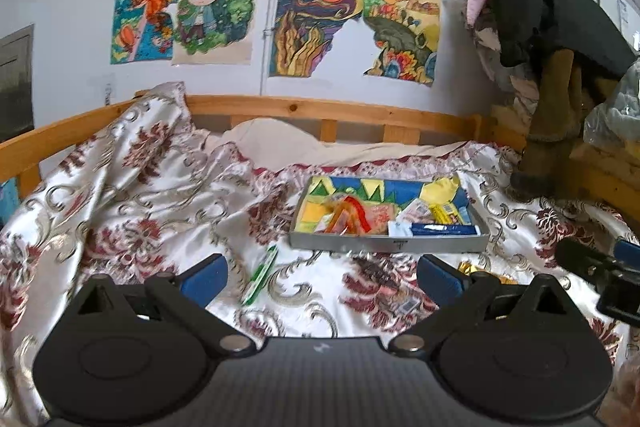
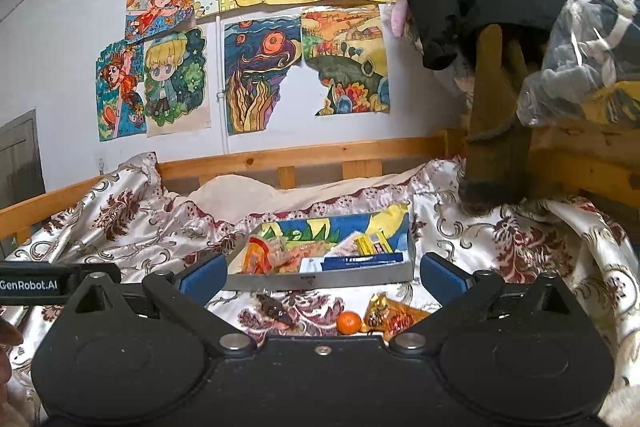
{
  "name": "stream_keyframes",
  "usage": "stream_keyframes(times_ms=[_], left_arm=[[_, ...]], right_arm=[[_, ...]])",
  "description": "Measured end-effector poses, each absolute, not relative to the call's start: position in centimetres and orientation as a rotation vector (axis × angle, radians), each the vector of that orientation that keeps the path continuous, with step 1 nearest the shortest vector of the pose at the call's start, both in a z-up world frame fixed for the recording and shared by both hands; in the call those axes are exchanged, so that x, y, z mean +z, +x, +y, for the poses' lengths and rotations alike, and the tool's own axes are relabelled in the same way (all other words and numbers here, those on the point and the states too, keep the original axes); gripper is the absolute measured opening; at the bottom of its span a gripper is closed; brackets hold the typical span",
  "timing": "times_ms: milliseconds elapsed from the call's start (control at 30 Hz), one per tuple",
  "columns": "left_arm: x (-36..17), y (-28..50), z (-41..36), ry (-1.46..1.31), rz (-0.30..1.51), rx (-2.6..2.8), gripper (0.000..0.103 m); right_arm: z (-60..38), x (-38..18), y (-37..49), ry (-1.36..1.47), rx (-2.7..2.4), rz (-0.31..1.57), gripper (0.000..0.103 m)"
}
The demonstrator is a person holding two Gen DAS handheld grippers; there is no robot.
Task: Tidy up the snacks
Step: 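Withdraw both tools from the tray and look over remaining snacks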
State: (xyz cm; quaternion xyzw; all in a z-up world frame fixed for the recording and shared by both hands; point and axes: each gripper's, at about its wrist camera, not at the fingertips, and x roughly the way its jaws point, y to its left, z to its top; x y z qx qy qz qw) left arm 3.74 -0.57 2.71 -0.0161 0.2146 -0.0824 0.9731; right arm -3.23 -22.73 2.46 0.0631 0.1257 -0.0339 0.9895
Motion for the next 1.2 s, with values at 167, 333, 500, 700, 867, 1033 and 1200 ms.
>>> stream_keyframes(times_ms=[167, 333, 500, 700, 867, 1033, 1200], left_arm=[[2.8, 2.0, -0.2, -0.046, 0.448, -0.144, 0.102], [3.6, 0.4, -0.2, -0.04, 0.438, -0.14, 0.102], [4.7, -0.9, -0.6, -0.034, 0.44, -0.127, 0.102], [6.0, -1.4, -1.8, -0.018, 0.478, -0.108, 0.102], [7.1, -0.3, -2.4, -0.111, 0.604, -0.104, 0.102], [7.9, 2.0, -3.5, -0.177, 0.691, -0.029, 0.102], [8.3, 5.0, -6.2, -0.2, 0.679, 0.014, 0.103]], right_arm=[[-22.9, 2.5, -5.0, 0.135, -0.057, 0.262, 0.102], [-23.1, 2.3, -6.8, 0.139, -0.055, 0.269, 0.102], [-23.2, 2.5, -8.0, 0.134, -0.055, 0.252, 0.102], [-24.2, 2.7, -9.0, 0.164, -0.063, 0.25, 0.102], [-25.6, 2.6, -9.2, 0.222, -0.065, 0.266, 0.102], [-26.5, 2.1, -7.9, 0.252, -0.066, 0.318, 0.102], [-28.1, 0.7, -5.5, 0.32, -0.069, 0.409, 0.102]])
